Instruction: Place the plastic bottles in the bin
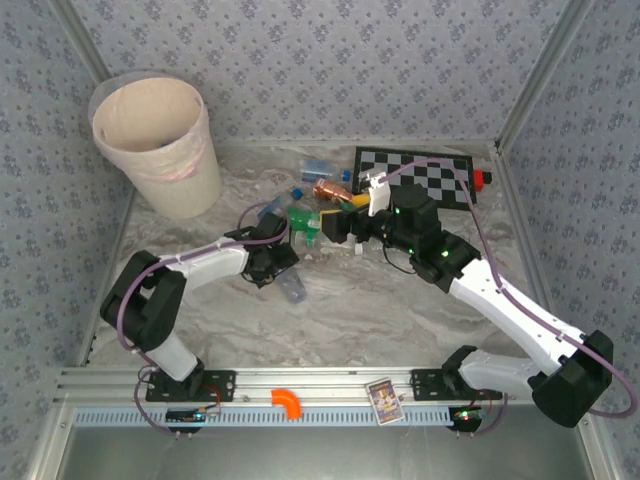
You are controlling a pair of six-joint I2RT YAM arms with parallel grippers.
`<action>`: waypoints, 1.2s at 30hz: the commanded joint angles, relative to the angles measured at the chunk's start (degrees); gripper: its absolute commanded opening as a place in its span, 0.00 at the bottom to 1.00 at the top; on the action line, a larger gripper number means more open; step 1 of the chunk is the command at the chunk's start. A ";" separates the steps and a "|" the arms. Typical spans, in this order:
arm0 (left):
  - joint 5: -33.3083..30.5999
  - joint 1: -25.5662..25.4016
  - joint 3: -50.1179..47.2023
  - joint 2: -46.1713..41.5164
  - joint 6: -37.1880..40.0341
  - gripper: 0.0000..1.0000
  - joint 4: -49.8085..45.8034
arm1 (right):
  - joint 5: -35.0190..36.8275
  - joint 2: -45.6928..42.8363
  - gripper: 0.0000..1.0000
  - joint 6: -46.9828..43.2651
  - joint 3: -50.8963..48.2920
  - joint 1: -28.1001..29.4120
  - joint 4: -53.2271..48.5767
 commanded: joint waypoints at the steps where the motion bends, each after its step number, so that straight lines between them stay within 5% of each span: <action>1: 0.56 -0.18 2.24 1.89 -0.04 0.75 0.32 | -0.43 -1.29 0.99 0.51 -0.14 -0.33 -0.06; 11: -1.39 0.05 1.02 -0.51 -0.02 0.57 0.42 | 0.09 -1.73 1.00 0.89 -0.90 -0.34 0.48; 14: -2.51 0.13 0.76 -2.90 0.70 0.43 -0.46 | -0.41 -1.19 0.99 1.38 -0.58 -0.40 0.84; 26: -6.25 0.94 2.09 -12.99 3.18 0.48 -6.93 | -0.15 -3.24 0.99 1.60 -1.52 0.00 0.67; 36: -10.64 6.31 10.42 -25.01 10.90 0.49 -16.10 | -0.19 -4.90 0.99 2.00 -1.08 0.67 0.66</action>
